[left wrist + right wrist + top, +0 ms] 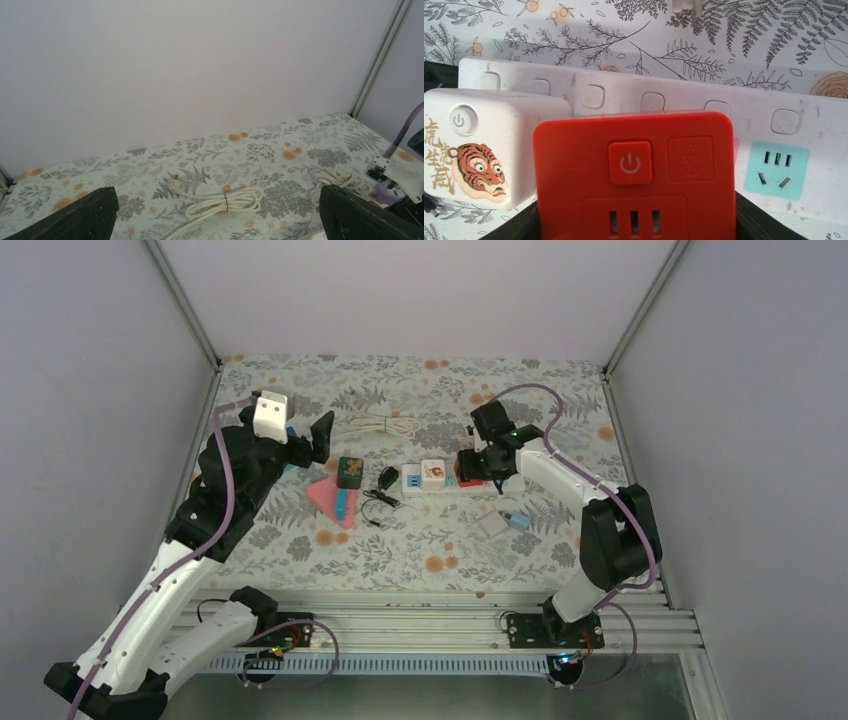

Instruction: Insert the plug

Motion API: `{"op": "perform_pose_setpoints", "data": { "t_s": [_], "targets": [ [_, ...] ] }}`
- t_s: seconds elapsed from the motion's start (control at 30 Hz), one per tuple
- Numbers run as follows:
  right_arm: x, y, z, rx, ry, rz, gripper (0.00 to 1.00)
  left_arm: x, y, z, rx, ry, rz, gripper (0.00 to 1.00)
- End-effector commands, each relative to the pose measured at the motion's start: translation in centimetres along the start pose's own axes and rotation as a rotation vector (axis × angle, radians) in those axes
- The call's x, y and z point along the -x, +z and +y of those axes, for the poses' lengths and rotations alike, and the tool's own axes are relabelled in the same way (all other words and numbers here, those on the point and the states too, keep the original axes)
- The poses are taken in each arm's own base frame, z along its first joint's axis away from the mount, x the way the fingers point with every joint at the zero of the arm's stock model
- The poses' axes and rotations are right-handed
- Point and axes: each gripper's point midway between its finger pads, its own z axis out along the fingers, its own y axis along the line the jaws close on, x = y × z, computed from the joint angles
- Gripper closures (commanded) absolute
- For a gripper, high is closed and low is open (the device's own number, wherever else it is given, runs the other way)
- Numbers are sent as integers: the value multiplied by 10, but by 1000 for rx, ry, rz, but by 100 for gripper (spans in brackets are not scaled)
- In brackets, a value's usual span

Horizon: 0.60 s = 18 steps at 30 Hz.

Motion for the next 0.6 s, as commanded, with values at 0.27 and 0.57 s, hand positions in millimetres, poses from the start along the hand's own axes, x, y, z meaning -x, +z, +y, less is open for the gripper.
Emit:
{"op": "perform_pose_setpoints", "data": {
  "t_s": [0.27, 0.57],
  "targets": [
    [-1, 8, 3, 22, 41, 21, 50, 1, 3, 1, 6, -1, -6, 0],
    [-10, 22, 3, -10, 49, 69, 50, -2, 5, 4, 22, -2, 7, 0]
  ]
}}
